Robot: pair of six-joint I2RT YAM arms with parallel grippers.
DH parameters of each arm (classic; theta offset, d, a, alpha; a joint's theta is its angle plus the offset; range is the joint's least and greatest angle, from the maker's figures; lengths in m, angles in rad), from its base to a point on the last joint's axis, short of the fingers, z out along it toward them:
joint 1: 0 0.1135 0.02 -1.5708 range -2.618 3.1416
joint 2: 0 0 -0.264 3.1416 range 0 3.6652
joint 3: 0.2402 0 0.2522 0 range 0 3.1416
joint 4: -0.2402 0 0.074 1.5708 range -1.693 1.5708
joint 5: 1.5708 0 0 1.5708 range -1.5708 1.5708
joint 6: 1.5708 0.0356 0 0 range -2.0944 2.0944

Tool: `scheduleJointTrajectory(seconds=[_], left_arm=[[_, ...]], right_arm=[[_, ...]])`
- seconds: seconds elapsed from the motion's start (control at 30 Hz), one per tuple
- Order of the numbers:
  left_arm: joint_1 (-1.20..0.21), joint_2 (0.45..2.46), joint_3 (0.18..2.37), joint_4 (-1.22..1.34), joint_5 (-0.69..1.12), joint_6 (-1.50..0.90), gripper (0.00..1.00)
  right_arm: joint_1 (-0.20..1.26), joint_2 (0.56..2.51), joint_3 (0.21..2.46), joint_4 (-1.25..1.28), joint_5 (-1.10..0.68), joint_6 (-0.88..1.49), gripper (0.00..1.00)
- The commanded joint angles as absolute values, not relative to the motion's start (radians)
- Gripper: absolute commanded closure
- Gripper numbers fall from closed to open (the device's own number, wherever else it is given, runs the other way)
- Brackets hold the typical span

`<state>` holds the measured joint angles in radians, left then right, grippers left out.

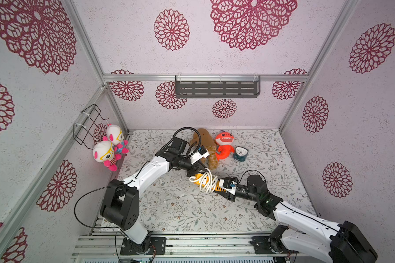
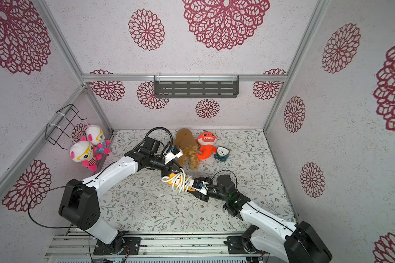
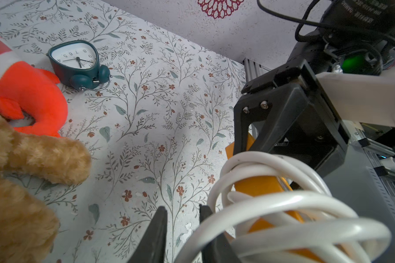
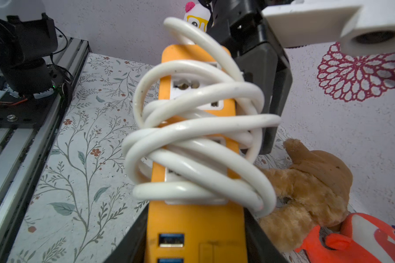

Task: Wrap the cord around the power strip
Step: Wrap the power cord around the power strip.

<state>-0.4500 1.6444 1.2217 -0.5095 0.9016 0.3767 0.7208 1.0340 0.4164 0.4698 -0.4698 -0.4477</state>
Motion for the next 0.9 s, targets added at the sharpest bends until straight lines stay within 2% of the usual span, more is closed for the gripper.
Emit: scheduleJointTrajectory(seconds=[0.0,0.27,0.57,0.87], left_arm=[[-0.427,1.647,1.171,-0.383,0.929,0.262,0.69],[-0.430,1.678,1.037,-0.199,0.957,0.055,0.66],[-0.441,1.713,0.927,-0.001,0.965,-0.183,0.65],[-0.441,1.726,0.896,0.100,0.967,-0.290,0.64]], right_arm=[[0.736,1.011,0.427,0.697,-0.512,-0.386,1.00],[0.739,1.083,0.391,0.701,-0.502,-0.379,1.00],[0.742,1.153,0.304,0.889,-0.455,-0.261,1.00],[0.742,1.169,0.251,1.046,-0.360,-0.175,1.00]])
